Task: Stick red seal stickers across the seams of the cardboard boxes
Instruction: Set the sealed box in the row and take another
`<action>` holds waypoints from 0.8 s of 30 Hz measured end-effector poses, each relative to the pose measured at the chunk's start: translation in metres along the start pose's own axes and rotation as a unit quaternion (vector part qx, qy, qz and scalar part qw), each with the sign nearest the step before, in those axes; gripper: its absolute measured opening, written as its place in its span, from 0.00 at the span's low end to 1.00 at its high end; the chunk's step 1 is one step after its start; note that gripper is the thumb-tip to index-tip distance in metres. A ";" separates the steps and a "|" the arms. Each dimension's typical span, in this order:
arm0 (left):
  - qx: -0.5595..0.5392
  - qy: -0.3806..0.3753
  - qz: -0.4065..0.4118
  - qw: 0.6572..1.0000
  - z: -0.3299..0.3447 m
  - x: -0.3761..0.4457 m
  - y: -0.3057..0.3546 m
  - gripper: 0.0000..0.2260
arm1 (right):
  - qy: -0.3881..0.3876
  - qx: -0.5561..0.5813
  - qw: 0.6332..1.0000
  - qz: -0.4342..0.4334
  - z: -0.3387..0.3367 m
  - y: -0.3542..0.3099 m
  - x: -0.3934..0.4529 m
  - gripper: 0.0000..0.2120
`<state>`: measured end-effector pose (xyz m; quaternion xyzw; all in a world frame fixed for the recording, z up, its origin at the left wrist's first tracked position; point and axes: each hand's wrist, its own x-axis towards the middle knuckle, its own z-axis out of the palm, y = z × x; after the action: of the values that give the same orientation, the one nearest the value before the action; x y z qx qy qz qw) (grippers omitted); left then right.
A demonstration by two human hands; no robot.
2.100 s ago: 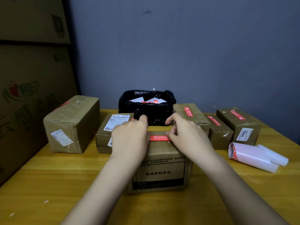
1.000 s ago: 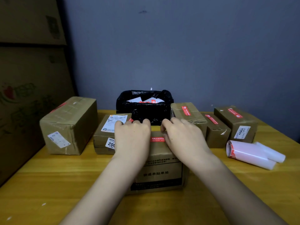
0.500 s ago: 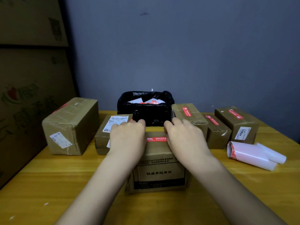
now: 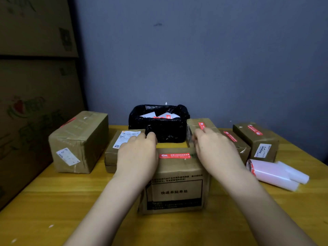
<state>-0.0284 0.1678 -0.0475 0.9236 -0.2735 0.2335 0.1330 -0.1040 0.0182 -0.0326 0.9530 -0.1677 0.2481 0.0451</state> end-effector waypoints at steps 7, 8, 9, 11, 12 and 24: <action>-0.089 -0.151 0.154 0.972 -0.014 -0.021 0.003 0.46 | -0.166 0.151 0.964 -0.141 -0.011 0.001 -0.030 0.32; -0.071 -0.166 0.161 0.970 -0.010 -0.022 0.005 0.48 | -0.182 0.128 0.963 -0.152 -0.005 -0.002 -0.034 0.37; -0.051 -0.178 0.166 0.969 -0.005 -0.022 0.007 0.50 | -0.191 0.107 0.963 -0.158 0.000 -0.004 -0.035 0.42; -0.019 -0.192 0.169 0.967 0.005 -0.020 0.013 0.51 | -0.198 0.079 0.965 -0.155 0.009 -0.007 -0.035 0.47; -0.011 -0.187 0.165 0.968 0.010 -0.020 0.016 0.50 | -0.192 0.070 0.967 -0.152 0.013 -0.007 -0.034 0.47; 0.013 -0.136 0.098 0.986 0.027 -0.026 0.016 0.43 | -0.154 0.036 0.985 -0.072 0.022 -0.014 -0.037 0.42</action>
<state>-0.0472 0.1559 -0.0815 0.9169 -0.3756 0.1216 0.0592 -0.1192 0.0385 -0.0703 0.9905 -0.0941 0.1004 0.0023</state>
